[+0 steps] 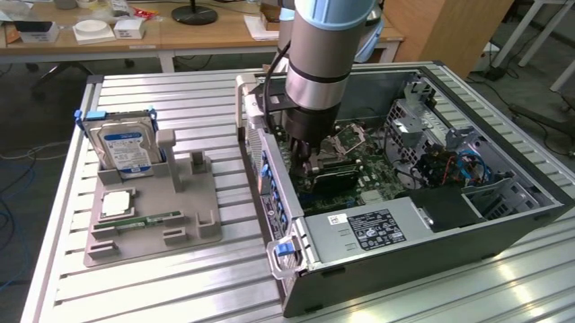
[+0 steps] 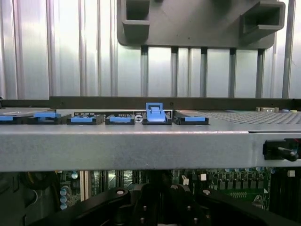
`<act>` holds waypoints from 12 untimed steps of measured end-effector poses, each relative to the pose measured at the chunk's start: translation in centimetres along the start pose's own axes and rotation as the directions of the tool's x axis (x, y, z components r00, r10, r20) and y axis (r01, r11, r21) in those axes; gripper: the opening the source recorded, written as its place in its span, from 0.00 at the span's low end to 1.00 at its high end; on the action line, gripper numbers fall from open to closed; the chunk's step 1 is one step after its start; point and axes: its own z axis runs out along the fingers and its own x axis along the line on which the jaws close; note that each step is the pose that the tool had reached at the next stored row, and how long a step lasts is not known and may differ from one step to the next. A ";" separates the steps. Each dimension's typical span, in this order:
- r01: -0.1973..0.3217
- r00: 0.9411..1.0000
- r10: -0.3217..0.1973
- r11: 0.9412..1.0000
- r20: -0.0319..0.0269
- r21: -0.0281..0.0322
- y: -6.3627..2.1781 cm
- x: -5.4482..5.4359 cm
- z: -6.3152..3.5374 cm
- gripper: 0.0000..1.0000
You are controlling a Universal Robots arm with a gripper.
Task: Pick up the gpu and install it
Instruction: 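Press down on the gpu until it lock into place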
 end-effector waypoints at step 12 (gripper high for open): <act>0.000 1.000 0.000 1.000 0.001 0.002 -0.02 -0.1 -1.53 0.10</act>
